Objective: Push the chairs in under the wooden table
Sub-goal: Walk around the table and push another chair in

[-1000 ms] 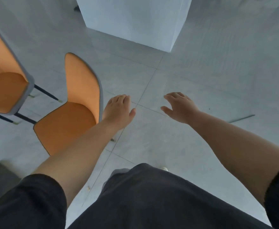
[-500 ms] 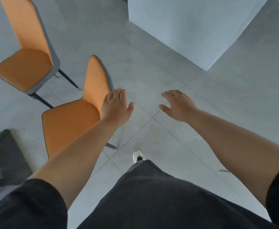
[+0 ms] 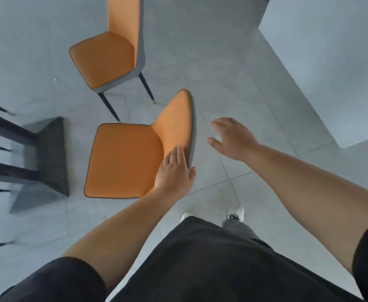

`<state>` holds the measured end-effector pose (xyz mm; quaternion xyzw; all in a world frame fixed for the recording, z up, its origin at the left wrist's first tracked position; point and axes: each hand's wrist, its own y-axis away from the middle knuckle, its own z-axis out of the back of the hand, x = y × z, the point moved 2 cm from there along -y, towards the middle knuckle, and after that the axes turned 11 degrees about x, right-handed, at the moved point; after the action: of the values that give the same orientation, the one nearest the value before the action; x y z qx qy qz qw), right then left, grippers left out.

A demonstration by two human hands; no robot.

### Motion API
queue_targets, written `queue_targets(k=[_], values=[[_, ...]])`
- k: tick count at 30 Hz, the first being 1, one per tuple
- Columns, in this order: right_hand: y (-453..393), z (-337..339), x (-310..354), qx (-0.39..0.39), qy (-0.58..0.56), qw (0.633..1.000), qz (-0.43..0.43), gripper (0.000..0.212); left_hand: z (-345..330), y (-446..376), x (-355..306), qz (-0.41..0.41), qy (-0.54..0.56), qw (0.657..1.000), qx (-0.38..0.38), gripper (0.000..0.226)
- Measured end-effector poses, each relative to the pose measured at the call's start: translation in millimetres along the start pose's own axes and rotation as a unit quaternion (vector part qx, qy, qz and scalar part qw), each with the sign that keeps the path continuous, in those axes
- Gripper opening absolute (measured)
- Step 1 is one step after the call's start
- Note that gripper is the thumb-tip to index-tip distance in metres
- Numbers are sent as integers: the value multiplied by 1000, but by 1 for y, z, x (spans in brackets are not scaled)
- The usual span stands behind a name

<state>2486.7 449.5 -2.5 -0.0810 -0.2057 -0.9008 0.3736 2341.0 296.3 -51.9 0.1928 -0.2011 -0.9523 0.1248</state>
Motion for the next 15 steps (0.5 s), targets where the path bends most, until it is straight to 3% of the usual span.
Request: queue_targets(k=[7, 15], values=[[-102, 18, 1, 35, 17, 982, 183, 56, -21, -10, -11, 135, 104, 985, -17, 71], [-174, 48, -17, 106, 81, 906, 402, 52, -22, -17, -39, 262, 204, 943, -2, 61]])
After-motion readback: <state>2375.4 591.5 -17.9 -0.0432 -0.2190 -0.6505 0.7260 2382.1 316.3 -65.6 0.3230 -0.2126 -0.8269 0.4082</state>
